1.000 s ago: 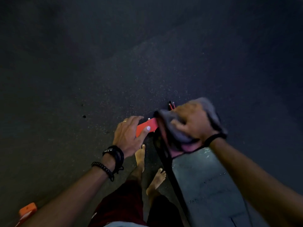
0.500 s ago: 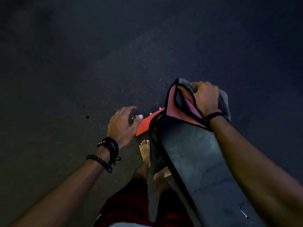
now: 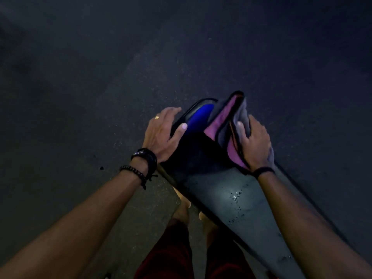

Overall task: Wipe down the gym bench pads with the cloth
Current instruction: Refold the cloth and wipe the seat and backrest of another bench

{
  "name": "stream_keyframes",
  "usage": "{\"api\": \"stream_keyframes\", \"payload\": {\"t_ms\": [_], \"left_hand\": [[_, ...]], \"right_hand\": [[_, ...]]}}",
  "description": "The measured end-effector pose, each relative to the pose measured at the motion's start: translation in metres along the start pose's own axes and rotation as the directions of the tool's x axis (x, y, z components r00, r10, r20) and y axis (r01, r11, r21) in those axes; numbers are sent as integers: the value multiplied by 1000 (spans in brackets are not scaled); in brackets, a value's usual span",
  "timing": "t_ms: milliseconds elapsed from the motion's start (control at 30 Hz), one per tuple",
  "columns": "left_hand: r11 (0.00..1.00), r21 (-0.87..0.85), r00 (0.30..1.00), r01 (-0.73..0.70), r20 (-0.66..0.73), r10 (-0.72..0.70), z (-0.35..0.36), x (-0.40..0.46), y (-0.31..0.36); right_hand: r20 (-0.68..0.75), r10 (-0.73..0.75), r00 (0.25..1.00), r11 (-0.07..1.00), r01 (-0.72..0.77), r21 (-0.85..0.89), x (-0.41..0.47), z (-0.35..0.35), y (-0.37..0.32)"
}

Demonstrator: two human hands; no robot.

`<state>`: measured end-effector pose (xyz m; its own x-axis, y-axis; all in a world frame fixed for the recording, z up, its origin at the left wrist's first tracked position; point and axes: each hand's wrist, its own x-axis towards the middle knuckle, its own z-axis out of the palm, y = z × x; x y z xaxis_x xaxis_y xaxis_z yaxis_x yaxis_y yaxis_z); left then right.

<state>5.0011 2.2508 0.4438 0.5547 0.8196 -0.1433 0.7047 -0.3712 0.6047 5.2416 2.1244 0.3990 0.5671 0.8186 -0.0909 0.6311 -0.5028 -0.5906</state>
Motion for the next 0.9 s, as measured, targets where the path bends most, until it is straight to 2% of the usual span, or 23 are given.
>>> {"api": "stream_keyframes", "payload": {"t_ms": [100,200,333,400,467,567,633,667,700,733,767,800,833,900], "left_hand": [[989,95,986,-110,132,97,9,29,14],[966,181,964,-187,222,145,28,43,17],[966,184,970,-183,197,146,36,46,13],[972,166,972,-169,194,135,35,47,14],[968,187,974,-167,185,132,36,45,15],[965,206,974,-161,189,122,37,44,18],[958,220,971,-185,188,144,37,45,17],[953,224,969,-202,187,161,37,47,17],[953,222,969,-204,186,164,38,49,16],[956,217,970,-195,188,156,40,50,16],[961,209,972,-183,188,144,41,49,16],[964,199,973,-176,185,140,42,47,15],[964,195,972,-183,180,149,42,46,14],[962,183,968,-204,183,171,40,46,13]], "right_hand": [[21,59,998,998,-58,-25,-22,-14,35],[-4,88,996,996,-88,-30,-7,-11,19],[-91,-18,996,961,-8,-278,25,27,-35],[-144,-37,989,953,-8,-302,24,27,-38],[-162,-65,985,959,17,-282,-4,21,-19],[-71,-77,994,956,53,-289,-100,14,23],[-88,2,996,952,-28,-304,-145,9,46],[-132,100,986,949,-134,-285,-139,8,52],[-209,253,945,927,-298,-229,-117,9,50],[-300,403,865,868,-465,-173,-85,13,43],[-389,495,777,801,-582,-143,-48,16,31],[-406,549,730,763,-637,-114,-18,20,15],[-413,524,745,778,-616,-122,-2,25,-2],[-362,350,864,889,-428,-162,-22,35,-38]]}}
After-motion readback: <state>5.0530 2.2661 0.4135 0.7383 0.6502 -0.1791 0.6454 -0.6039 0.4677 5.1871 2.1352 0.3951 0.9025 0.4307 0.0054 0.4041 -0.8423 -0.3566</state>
